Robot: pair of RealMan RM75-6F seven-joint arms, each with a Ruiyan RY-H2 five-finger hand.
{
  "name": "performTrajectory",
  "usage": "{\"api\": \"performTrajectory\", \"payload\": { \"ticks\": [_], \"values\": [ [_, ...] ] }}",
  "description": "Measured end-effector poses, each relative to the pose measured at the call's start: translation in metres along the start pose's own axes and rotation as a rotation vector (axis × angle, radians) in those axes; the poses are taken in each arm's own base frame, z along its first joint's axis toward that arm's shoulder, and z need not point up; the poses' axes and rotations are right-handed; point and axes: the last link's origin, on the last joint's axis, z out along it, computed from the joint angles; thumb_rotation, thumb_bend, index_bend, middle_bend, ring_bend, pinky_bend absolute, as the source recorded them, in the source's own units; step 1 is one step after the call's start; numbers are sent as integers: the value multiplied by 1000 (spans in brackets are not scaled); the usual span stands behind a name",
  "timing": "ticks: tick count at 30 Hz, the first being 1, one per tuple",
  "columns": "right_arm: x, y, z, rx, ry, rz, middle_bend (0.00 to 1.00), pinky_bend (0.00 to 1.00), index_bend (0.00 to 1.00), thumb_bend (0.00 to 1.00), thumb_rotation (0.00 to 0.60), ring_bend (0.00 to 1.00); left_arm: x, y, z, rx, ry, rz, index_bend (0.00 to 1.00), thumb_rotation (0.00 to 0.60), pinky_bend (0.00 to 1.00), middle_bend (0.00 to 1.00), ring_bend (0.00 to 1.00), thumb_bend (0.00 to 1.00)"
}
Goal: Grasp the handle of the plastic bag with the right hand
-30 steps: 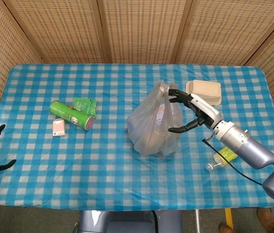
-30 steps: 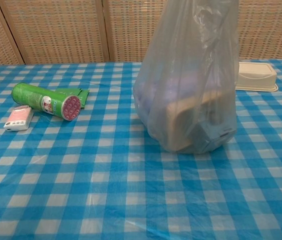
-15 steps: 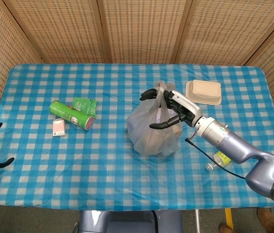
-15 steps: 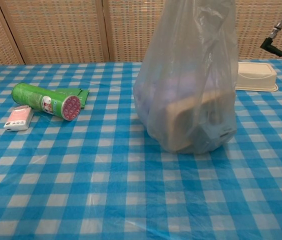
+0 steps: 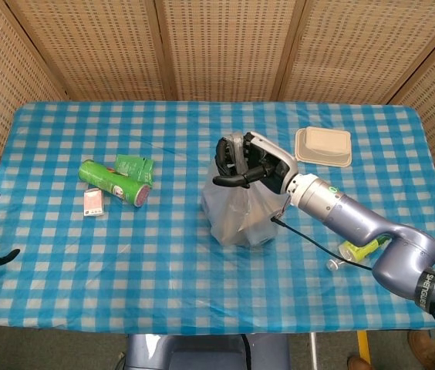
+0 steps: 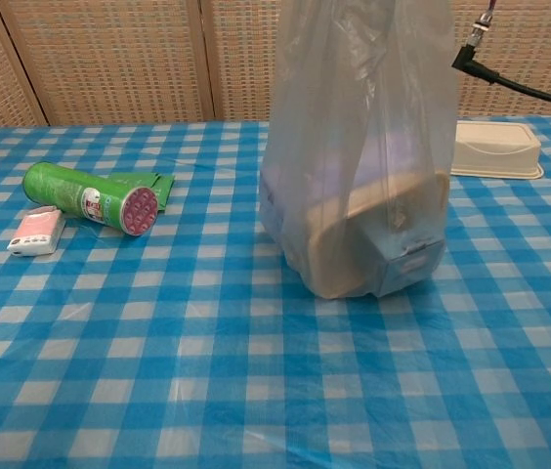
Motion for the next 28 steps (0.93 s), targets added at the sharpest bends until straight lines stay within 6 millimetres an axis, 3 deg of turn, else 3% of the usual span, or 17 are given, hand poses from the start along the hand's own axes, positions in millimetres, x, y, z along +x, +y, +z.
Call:
{"api": "performTrajectory", "payload": {
  "ticks": [3, 6, 20, 28],
  "values": [
    [1, 0, 3, -27, 18, -47, 956, 1000, 941, 569, 600, 873, 0, 0, 0, -1, -2, -1, 0, 600, 0, 0, 0, 0],
    [3, 1, 5, -53, 37, -99, 962, 1000, 949, 758, 600, 888, 0, 0, 0, -2, -4, -3, 0, 600, 0, 0, 0, 0],
    [7, -7, 8, -60, 130, -247, 956, 1000, 944, 799, 600, 915, 1, 0, 0, -1, -4, -13, 0, 600, 0, 0, 0, 0],
    [-7, -52, 6, 27, 168, -244, 955, 1000, 943, 799, 600, 915, 0, 0, 0, -7, -20, -17, 0, 600, 0, 0, 0, 0]
  ]
}}
